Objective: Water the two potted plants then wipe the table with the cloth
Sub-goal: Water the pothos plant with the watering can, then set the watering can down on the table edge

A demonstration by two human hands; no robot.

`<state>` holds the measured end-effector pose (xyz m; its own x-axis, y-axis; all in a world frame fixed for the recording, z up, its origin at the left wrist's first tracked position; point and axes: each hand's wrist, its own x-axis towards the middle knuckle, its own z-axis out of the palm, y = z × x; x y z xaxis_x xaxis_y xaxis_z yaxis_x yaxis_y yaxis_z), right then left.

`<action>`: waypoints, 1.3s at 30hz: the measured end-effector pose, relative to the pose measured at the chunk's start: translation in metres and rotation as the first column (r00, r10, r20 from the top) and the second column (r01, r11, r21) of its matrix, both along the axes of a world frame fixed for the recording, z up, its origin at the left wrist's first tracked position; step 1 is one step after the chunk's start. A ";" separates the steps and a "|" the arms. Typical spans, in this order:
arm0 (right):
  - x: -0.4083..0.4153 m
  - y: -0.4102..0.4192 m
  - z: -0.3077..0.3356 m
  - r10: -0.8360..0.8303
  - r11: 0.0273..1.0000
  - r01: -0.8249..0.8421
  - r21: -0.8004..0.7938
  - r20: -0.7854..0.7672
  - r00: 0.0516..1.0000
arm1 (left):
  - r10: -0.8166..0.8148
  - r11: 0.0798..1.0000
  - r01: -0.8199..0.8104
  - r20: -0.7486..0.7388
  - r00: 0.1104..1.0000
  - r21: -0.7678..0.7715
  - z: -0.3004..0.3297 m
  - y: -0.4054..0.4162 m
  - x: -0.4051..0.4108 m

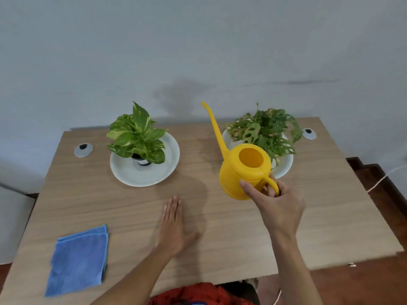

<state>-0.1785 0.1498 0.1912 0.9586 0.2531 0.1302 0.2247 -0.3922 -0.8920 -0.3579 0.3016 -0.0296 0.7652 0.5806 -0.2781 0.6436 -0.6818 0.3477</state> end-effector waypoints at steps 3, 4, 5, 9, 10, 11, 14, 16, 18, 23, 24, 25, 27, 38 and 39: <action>0.015 -0.028 -0.002 -0.059 0.998 0.059 -0.031 -0.008 0.998 | -0.068 0.997 0.068 0.026 0.997 -0.022 0.000 -0.025 0.033; 0.021 -0.038 -0.005 -0.080 0.996 0.080 -0.026 -0.016 0.997 | -0.089 0.996 0.089 0.046 0.995 -0.015 0.000 -0.033 0.044; 0.028 -0.048 -0.008 -0.098 0.995 0.098 -0.010 -0.026 0.995 | -0.113 0.993 0.114 0.055 0.992 -0.014 0.002 -0.042 0.057; 0.053 -0.091 -0.013 -0.131 0.991 0.131 -0.042 -0.012 0.991 | -0.178 0.983 0.180 0.051 0.983 -0.036 0.009 -0.076 0.104; 0.062 -0.104 -0.014 -0.153 0.987 0.152 -0.051 -0.014 0.988 | -0.199 0.979 0.201 0.044 0.979 -0.045 0.009 -0.086 0.117; 0.069 -0.114 -0.015 -0.164 0.985 0.163 -0.054 -0.017 0.986 | -0.214 0.975 0.216 0.044 0.976 -0.047 0.008 -0.094 0.128; 0.092 -0.148 -0.025 -0.206 0.979 0.205 -0.021 -0.063 0.976 | -0.287 0.957 0.288 0.027 0.957 -0.032 0.002 -0.122 0.166; 0.107 -0.169 -0.033 -0.239 0.971 0.237 -0.034 -0.080 0.968 | -0.314 0.949 0.314 0.035 0.949 -0.009 0.001 -0.142 0.189; 0.123 -0.190 -0.043 -0.265 0.963 0.260 -0.071 -0.063 0.962 | -0.312 0.950 0.313 0.044 0.949 -0.015 0.008 -0.161 0.210; 0.161 -0.237 -0.071 -0.296 0.942 0.282 -0.181 -0.053 0.954 | -0.320 0.947 0.321 0.022 0.947 -0.029 0.011 -0.207 0.259; 0.167 -0.245 -0.077 -0.311 0.936 0.294 -0.194 -0.062 0.948 | -0.326 0.945 0.327 0.017 0.945 -0.031 0.008 -0.215 0.267; 0.173 -0.254 -0.083 -0.329 0.930 0.309 -0.201 -0.076 0.941 | -0.334 0.942 0.334 0.019 0.943 -0.030 0.006 -0.223 0.274; 0.184 -0.270 -0.094 -0.360 0.918 0.334 -0.216 -0.099 0.928 | -0.342 0.939 0.343 0.034 0.939 -0.035 0.002 -0.238 0.286; 0.227 -0.321 -0.136 -0.436 0.889 0.370 -0.271 -0.247 0.865 | -0.326 0.944 0.330 -0.126 0.937 0.008 0.009 -0.274 0.310; 0.227 -0.323 -0.140 -0.442 0.886 0.377 -0.269 -0.248 0.862 | -0.328 0.944 0.331 -0.141 0.934 0.000 0.010 -0.274 0.311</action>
<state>0.0490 -0.1730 0.0508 0.9659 -0.1814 -0.1846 -0.2563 -0.5703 -0.7804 -0.0473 0.0279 -0.0201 0.8701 0.3099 -0.3832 0.4218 -0.8705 0.2538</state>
